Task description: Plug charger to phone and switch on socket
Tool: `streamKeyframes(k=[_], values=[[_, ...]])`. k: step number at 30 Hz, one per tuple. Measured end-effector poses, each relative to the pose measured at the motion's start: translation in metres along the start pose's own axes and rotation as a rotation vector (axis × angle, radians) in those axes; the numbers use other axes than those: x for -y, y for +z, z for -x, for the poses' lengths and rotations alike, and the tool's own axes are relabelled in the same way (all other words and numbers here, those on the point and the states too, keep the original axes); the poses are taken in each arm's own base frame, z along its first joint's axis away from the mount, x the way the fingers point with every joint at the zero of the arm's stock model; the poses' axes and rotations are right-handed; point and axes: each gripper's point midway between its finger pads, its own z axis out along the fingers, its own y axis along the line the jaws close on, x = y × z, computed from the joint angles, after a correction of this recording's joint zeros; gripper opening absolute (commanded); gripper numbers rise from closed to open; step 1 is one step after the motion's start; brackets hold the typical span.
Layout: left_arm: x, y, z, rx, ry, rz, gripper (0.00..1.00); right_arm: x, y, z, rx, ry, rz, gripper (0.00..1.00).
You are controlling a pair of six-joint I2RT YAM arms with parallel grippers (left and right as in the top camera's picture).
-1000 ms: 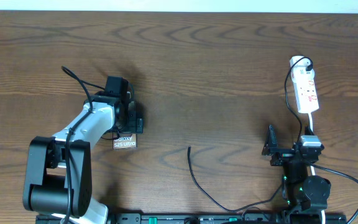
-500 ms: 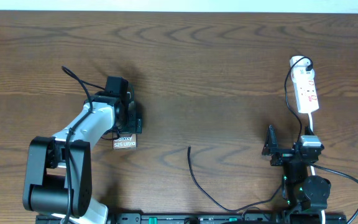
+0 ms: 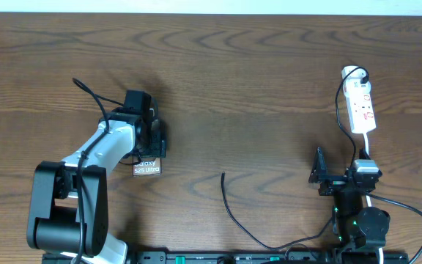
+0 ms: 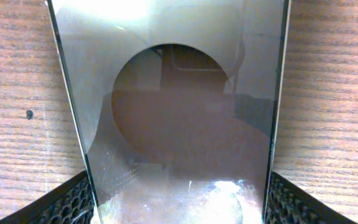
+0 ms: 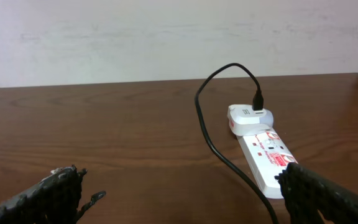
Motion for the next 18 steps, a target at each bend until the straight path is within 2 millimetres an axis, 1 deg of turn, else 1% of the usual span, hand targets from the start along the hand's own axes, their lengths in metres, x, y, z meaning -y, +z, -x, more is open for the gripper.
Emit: streamKeyframes(k=[4,7,8,12,18], values=[[-0.0002,-0.0001,-0.0003,0.000,0.000,0.001,0.55,0.0000,0.0000,0.0000,0.000,0.000,0.000,0.99],[-0.0002,-0.0001,-0.0003,0.000,0.000,0.001,0.41,0.0001,0.0000,0.0000,0.000,0.000,0.000,0.99],[-0.0002,-0.0001,-0.0003,0.000,0.000,0.001,0.30,0.0001,0.0000,0.0000,0.000,0.000,0.000,0.99],[0.0000,0.0000,0.0006,0.004,0.000,0.000,0.08,0.0000,0.0000,0.0000,0.000,0.000,0.000,0.99],[0.0003,0.0000,0.0037,0.017,0.000,-0.001,0.08,0.0001,0.0000,0.0000,0.000,0.000,0.000,0.99]])
